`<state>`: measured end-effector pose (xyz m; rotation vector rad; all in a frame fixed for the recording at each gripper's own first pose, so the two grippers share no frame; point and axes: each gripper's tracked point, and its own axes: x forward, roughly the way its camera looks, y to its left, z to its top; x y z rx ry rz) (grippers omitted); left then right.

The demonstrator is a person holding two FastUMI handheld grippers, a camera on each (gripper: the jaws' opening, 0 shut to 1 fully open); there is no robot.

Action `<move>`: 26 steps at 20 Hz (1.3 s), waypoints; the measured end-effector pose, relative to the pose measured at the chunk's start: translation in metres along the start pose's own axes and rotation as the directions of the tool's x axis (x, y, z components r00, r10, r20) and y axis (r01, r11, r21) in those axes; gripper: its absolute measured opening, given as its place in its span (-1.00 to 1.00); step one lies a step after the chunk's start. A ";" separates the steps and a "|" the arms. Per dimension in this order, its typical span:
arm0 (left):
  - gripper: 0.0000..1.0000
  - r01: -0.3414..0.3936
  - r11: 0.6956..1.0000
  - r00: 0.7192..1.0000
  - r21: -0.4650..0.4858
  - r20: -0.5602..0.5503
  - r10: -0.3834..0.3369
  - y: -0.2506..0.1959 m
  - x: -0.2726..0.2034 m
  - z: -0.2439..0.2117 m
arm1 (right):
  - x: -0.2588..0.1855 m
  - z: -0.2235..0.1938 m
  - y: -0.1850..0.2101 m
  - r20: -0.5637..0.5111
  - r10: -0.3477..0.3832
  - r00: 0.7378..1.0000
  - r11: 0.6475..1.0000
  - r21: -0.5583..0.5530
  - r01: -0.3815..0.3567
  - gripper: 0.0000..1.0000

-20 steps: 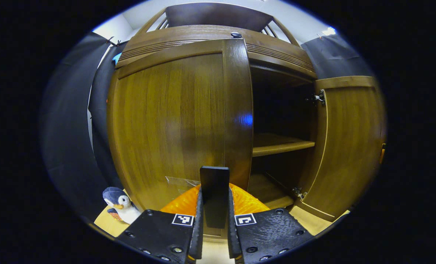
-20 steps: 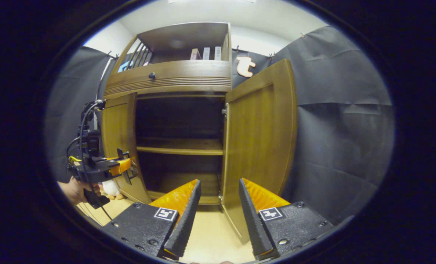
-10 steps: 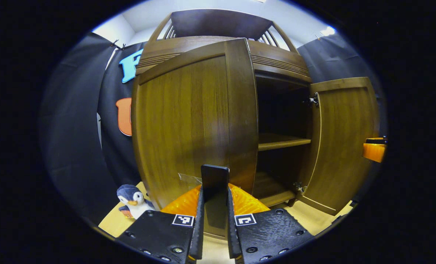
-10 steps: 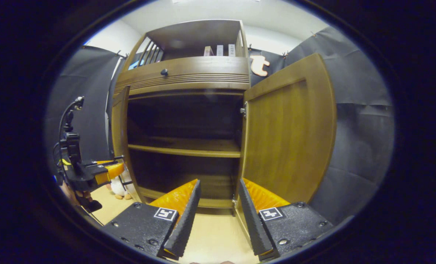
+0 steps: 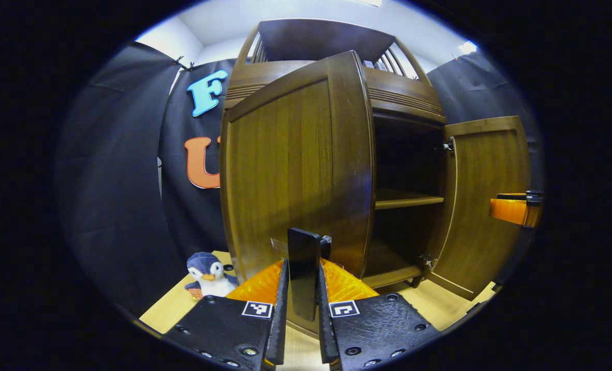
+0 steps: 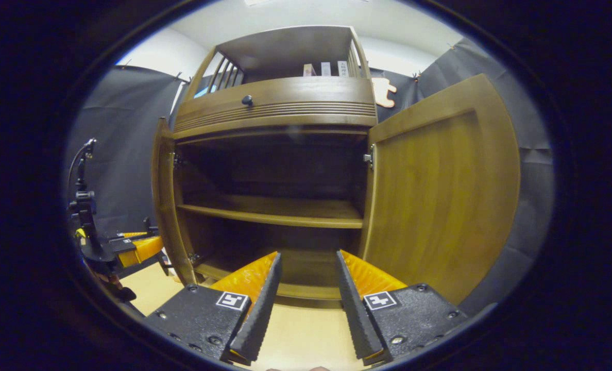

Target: Open the right door of the double-door shoe cabinet with the right hand, and open the left door with the left hand.

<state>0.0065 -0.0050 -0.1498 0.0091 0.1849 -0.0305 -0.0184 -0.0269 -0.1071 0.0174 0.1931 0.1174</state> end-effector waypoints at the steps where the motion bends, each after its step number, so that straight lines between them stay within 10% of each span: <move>1: -0.48 -0.015 1.000 1.000 0.003 -0.003 0.015 0.005 -0.004 -0.001 | 0.003 0.001 0.006 0.000 0.016 1.000 1.000 -0.003 -0.016 0.36; 21: -0.39 -0.198 0.980 0.977 0.006 -0.079 0.198 0.087 -0.041 -0.021 | 0.020 0.000 0.028 -0.010 0.042 0.999 0.999 -0.007 -0.043 0.63; 26: -0.65 -0.194 0.981 0.975 -0.016 -0.111 0.191 0.104 -0.048 -0.025 | 0.024 -0.002 0.036 -0.021 0.040 0.999 0.999 -0.022 -0.040 0.63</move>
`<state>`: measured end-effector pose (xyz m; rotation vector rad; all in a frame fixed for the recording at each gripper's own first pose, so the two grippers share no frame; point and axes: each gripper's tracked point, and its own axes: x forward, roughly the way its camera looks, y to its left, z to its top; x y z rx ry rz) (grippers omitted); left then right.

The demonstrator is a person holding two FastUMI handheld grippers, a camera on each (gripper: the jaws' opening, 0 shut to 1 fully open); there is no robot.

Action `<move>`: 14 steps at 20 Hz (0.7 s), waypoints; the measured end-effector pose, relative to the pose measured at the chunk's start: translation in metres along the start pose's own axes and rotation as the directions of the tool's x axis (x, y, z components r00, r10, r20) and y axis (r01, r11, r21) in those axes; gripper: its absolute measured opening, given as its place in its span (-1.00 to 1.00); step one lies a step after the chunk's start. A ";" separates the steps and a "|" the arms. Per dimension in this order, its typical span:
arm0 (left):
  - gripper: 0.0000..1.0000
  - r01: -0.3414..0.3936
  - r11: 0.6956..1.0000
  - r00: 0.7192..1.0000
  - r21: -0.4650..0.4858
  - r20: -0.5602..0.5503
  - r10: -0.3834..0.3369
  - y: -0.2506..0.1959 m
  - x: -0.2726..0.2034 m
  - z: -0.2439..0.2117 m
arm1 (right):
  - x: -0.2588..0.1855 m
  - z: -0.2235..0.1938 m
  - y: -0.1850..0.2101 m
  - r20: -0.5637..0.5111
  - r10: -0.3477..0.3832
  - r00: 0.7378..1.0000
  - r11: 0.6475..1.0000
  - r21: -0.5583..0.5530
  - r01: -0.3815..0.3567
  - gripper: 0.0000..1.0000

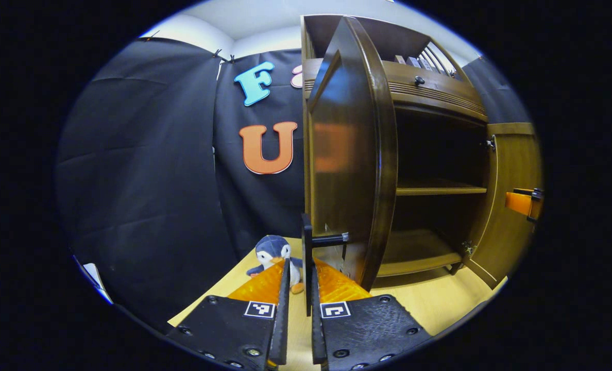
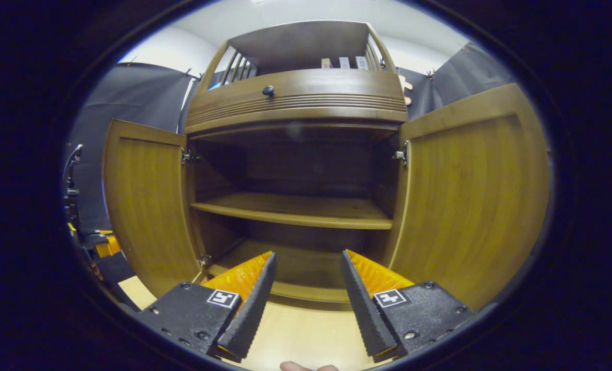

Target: Open the right door of the double-door shoe cabinet with the right hand, and open the left door with the left hand.

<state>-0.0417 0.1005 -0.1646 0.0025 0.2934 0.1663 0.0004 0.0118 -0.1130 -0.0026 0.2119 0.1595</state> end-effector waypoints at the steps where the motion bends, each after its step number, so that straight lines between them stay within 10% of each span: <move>1: -0.64 0.008 1.000 1.000 0.008 -0.010 -0.008 0.004 -0.001 0.000 | -0.001 -0.001 -0.001 -0.002 0.002 1.000 1.000 -0.004 -0.002 0.63; 5: -0.80 0.030 0.999 0.999 -0.010 -0.034 -0.030 0.019 -0.004 -0.002 | -0.002 0.000 -0.001 0.003 -0.004 1.000 1.000 -0.012 0.004 0.65; 7: -0.57 0.028 0.999 0.999 -0.015 -0.044 -0.029 0.025 -0.005 -0.003 | -0.002 0.001 0.000 0.005 -0.007 1.000 1.000 -0.014 0.007 0.63; 8: -0.03 0.025 1.000 0.998 -0.016 -0.049 -0.025 0.028 -0.007 -0.003 | -0.002 0.001 -0.001 0.005 -0.006 1.000 1.000 -0.015 0.006 0.63; 14: 0.27 -0.032 0.999 0.999 0.021 -0.032 0.033 0.050 -0.021 -0.002 | -0.003 0.000 0.000 0.006 0.005 1.000 1.000 -0.022 -0.005 0.63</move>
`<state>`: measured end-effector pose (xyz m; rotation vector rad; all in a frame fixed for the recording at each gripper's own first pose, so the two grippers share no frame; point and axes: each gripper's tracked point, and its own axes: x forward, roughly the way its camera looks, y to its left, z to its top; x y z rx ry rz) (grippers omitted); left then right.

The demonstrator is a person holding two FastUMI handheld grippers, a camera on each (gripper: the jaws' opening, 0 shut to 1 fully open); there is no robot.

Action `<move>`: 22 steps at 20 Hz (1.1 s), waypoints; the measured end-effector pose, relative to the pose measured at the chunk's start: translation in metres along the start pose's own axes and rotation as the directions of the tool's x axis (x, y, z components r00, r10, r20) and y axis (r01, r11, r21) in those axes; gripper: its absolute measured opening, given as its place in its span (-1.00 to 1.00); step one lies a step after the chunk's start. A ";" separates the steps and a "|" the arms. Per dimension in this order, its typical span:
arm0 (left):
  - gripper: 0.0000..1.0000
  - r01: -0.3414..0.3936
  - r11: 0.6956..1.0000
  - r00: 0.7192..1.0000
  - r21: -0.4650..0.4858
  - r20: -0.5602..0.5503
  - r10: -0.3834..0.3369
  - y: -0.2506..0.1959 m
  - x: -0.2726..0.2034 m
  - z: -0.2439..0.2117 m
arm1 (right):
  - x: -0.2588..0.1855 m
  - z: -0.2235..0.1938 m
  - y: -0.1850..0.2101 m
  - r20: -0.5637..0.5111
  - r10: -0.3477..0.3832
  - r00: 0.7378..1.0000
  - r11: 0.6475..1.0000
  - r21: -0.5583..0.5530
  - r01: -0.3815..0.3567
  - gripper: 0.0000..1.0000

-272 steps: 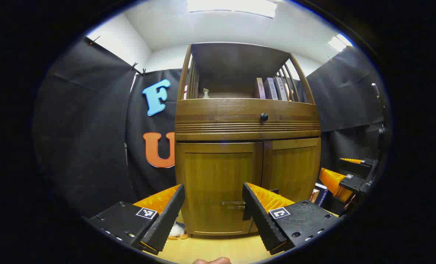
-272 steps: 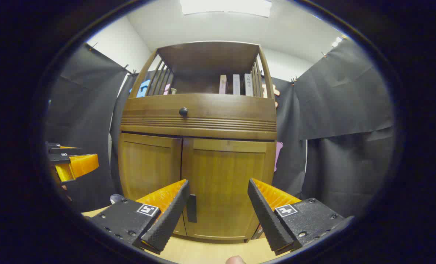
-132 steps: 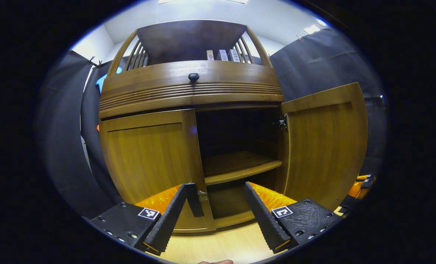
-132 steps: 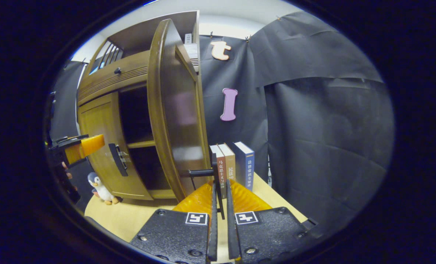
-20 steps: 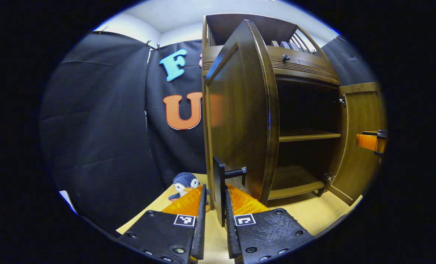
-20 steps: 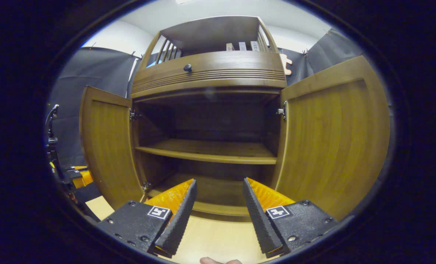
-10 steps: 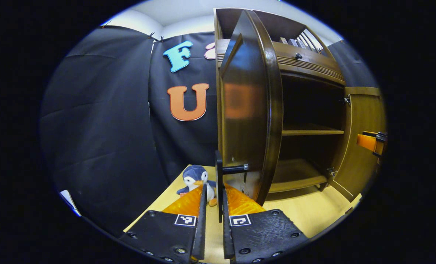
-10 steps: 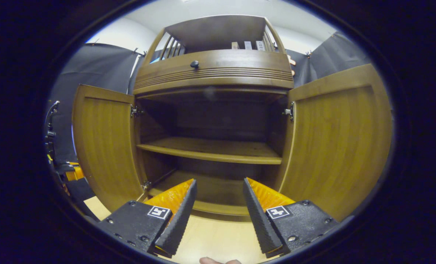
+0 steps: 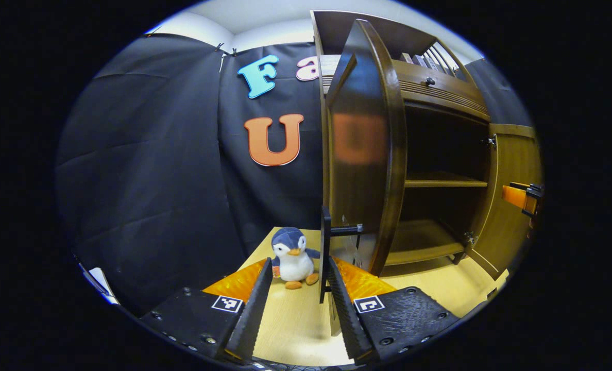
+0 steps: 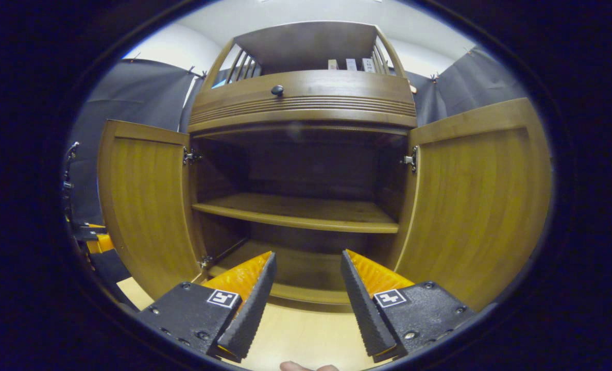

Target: Open the right door of the double-door shoe cabinet with the right hand, and open the left door with the left hand.

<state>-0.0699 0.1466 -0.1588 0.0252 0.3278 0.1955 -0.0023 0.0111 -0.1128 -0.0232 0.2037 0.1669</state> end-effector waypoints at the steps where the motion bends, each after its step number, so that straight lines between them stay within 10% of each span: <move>1: 0.51 -0.021 1.000 1.000 0.007 0.001 0.021 0.005 -0.003 0.000 | 0.000 0.000 0.001 0.000 0.003 1.000 1.000 -0.001 -0.003 0.63; 2: 0.27 -0.040 0.999 0.999 0.013 0.001 0.040 0.011 -0.006 0.000 | -0.001 0.000 0.000 -0.002 0.006 1.000 1.000 -0.003 -0.006 0.63; 11: 0.53 -0.149 0.988 0.983 -0.040 0.100 0.153 0.033 -0.045 0.038 | -0.001 0.000 0.001 -0.007 0.013 1.000 1.000 -0.012 -0.013 0.63; 13: 0.97 -0.138 0.990 0.983 -0.015 0.124 0.139 0.023 -0.051 0.045 | -0.002 0.000 0.001 -0.003 0.013 1.000 1.000 -0.009 -0.013 0.63; 18: 0.65 -0.032 0.999 0.986 0.009 0.165 0.030 -0.037 -0.048 0.066 | -0.005 0.004 -0.002 0.005 -0.017 1.000 1.000 -0.018 0.017 0.70; 19: 1.00 -0.013 1.000 0.986 0.014 0.169 0.011 -0.049 -0.047 0.064 | -0.006 0.006 -0.003 0.008 -0.024 1.000 0.999 -0.022 0.024 0.67; 22: 0.92 0.036 0.999 0.984 -0.003 0.175 -0.034 -0.076 -0.042 0.073 | -0.013 0.012 -0.007 0.001 -0.032 0.999 0.999 -0.031 0.033 0.67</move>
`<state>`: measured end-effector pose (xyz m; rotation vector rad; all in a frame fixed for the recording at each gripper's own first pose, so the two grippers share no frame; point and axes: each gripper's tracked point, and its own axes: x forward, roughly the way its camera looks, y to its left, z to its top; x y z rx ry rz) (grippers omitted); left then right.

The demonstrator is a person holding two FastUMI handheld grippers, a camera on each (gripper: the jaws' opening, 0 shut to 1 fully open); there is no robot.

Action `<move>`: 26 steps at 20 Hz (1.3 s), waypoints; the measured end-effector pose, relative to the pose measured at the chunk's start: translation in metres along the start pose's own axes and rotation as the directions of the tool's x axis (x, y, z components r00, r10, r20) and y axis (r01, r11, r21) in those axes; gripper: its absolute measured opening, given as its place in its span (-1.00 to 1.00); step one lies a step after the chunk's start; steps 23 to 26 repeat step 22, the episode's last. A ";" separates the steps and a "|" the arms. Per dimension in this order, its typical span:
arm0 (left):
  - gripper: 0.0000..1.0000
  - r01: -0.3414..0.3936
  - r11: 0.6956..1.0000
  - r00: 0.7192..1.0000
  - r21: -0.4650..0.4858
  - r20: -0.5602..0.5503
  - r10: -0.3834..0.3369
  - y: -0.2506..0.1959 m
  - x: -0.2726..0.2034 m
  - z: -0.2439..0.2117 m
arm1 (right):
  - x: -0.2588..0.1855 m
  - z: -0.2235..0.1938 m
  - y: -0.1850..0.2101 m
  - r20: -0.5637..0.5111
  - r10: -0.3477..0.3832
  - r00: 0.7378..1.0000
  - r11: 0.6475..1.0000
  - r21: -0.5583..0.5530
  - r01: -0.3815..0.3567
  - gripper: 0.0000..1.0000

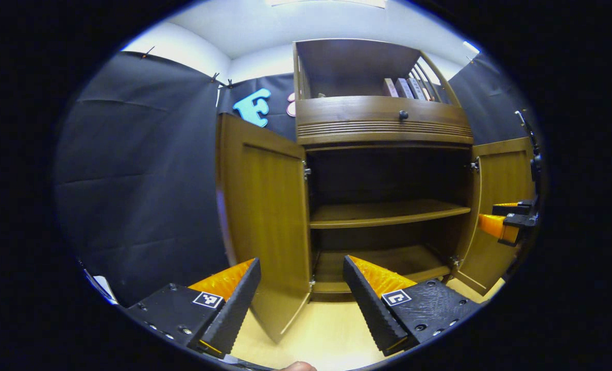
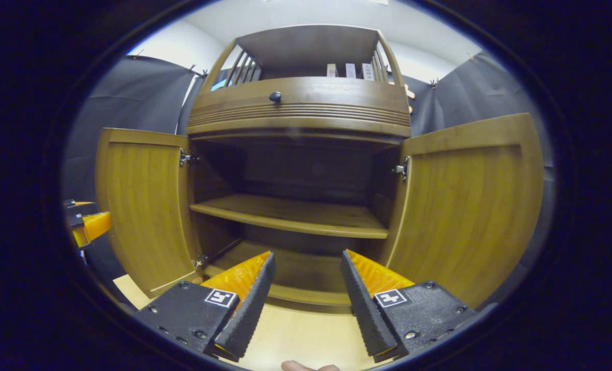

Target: Open the right door of the double-door shoe cabinet with the right hand, and open the left door with the left hand.

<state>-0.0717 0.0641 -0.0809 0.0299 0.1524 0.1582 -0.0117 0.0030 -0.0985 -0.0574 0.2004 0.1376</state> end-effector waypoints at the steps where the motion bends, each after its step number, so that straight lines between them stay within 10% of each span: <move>1: 0.92 0.020 1.000 1.000 -0.017 0.007 -0.020 -0.011 0.004 0.005 | -0.001 0.001 -0.001 -0.001 -0.005 1.000 1.000 0.001 0.005 0.68; 12: 0.92 0.161 0.985 0.987 -0.056 0.007 -0.161 -0.095 0.016 0.027 | -0.027 0.014 -0.015 0.011 -0.032 0.999 0.999 0.021 0.032 0.94; 26: 0.90 0.146 0.986 0.989 -0.084 0.051 -0.142 -0.100 0.019 0.046 | -0.038 0.045 -0.016 0.149 -0.005 0.989 1.000 0.015 0.003 0.94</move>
